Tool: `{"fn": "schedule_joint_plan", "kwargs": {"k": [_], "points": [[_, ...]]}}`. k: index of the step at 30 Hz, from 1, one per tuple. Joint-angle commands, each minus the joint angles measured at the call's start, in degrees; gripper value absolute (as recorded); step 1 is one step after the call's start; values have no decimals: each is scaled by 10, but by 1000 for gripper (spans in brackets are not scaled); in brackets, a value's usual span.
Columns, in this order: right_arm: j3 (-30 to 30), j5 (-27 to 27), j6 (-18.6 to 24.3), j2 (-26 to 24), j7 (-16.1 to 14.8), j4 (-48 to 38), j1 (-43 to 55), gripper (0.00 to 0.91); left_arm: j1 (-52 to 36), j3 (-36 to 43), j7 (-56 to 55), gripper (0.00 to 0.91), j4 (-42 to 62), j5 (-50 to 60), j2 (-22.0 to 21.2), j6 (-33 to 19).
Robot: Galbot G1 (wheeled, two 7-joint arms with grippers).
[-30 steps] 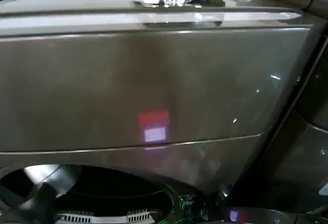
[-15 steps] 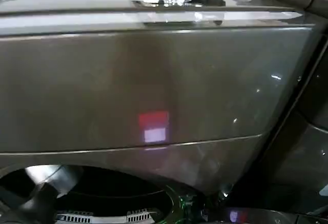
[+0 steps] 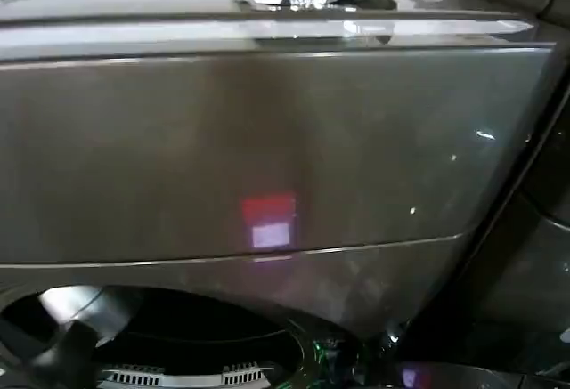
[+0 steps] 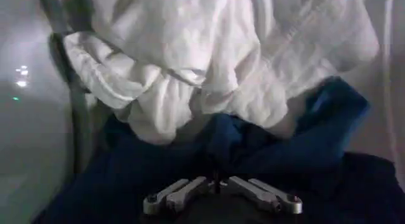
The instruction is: Grasp the clothes from the dryer.
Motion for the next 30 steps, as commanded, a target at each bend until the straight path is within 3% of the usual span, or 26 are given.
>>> {"fn": "schedule_joint_plan", "kwargs": {"k": [1, 16, 30], "points": [[0, 0, -1, 0, 1, 2, -1, 907, 17, -82, -79, 0, -62, -84, 7, 44], [0, 1, 0, 2, 0, 7, -2, 907, 86, -232, -267, 0, -154, -196, 17, 67], [-7, 0, 1, -1, 0, 7, 4, 907, 176, -309, -478, 0, -268, -317, 29, 30]]}}
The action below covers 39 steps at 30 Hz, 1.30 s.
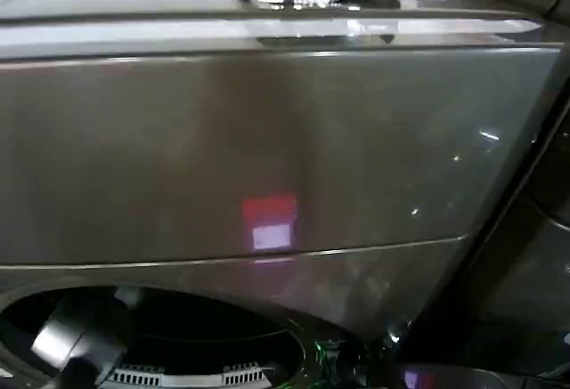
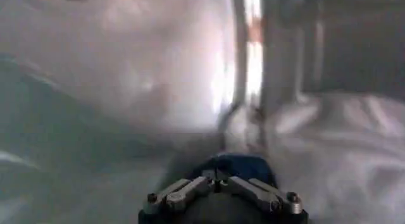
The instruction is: Grasp the clothes from the dryer.
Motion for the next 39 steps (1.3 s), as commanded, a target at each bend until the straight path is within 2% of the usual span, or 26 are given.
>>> {"fn": "schedule_joint_plan", "kwargs": {"k": [1, 2, 6, 18, 26, 31, 39], "points": [[1, 0, 1, 1, 0, -2, 0, 907, 80, -78, -214, 0, -108, -117, 7, -19], [2, 0, 1, 1, 0, -3, -1, 907, 89, -76, -236, 0, -141, -144, 14, -16], [4, 1, 3, -1, 1, -7, -2, 907, 105, -81, -296, 0, -152, -164, 15, -32], [-2, 1, -5, -2, 17, 4, -3, 907, 82, -114, -456, 0, -86, -218, -53, -81], [-3, -6, -4, -3, 15, 6, 0, 907, 107, -136, -544, 0, -127, -215, -73, -104], [-4, -5, -3, -5, 19, 6, 1, 907, 132, -148, -566, 0, -162, -214, -72, -104], [1, 1, -8, -4, 20, 6, 1, 907, 132, -157, -568, 0, -162, -210, -72, -102]]}}
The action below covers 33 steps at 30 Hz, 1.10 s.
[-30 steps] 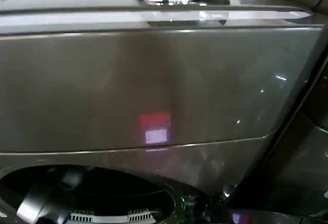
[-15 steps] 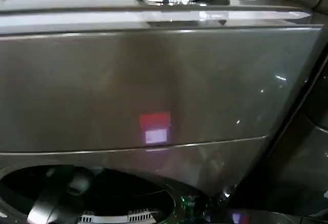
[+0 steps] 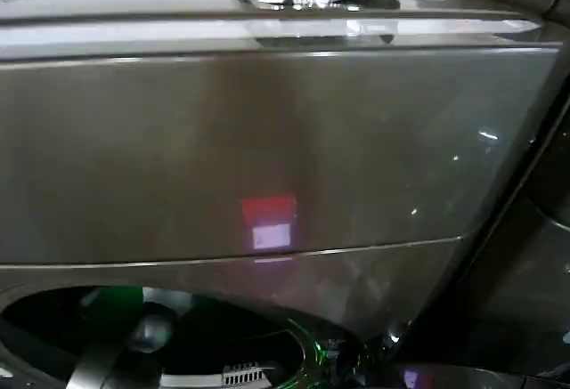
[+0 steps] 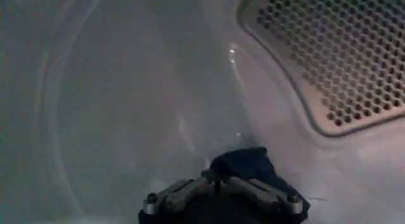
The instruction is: Grasp the clothes from the dryer.
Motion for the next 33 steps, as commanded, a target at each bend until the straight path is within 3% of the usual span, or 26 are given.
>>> {"fn": "schedule_joint_plan", "kwargs": {"k": [1, 33], "points": [[4, 10, 2, 1, 9, -2, -3, 907, 17, -16, -61, 0, -24, -5, -10, -7], [30, 13, -4, 0, 1, -3, -11, 907, 29, -28, -49, 0, -39, -19, -8, -4]]}}
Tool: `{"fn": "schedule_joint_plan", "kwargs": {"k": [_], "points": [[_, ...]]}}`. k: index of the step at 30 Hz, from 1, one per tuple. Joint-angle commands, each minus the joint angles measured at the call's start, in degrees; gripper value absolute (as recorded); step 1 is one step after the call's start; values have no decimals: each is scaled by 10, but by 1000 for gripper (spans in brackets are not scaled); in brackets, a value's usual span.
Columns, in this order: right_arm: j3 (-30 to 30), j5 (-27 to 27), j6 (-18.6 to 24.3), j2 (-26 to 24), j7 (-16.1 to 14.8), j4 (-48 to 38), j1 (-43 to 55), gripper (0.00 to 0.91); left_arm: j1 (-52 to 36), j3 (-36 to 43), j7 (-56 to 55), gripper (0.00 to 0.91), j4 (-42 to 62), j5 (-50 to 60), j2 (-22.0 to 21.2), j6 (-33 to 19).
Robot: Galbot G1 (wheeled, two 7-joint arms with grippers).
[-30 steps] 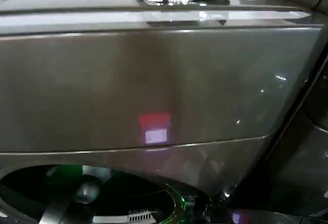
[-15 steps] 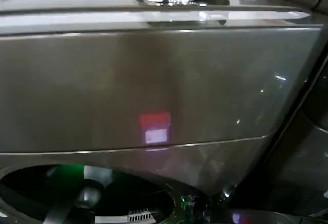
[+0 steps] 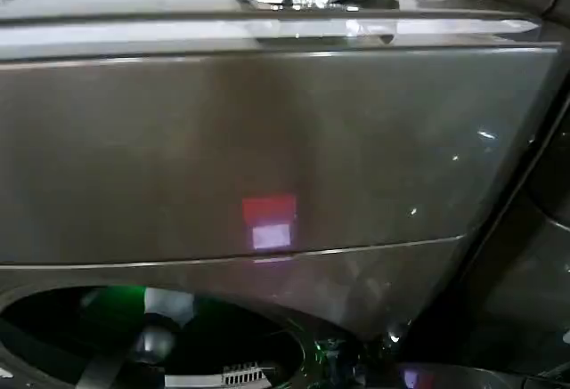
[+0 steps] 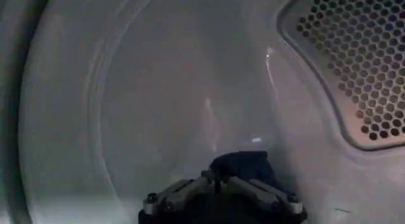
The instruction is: Grasp the clothes from the dryer.
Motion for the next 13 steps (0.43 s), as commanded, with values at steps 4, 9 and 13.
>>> {"fn": "schedule_joint_plan", "kwargs": {"k": [4, 9, 13], "points": [[4, -1, -7, 1, -5, 2, 1, 907, -2, 0, -1, 0, 0, -2, -3, 0], [6, -2, -10, -1, -6, 2, 0, 907, -3, 0, -1, 0, 1, -1, -2, -1], [5, -2, -11, -1, -7, 4, 1, 907, -3, 0, -1, 0, 1, -1, -2, -2]]}}
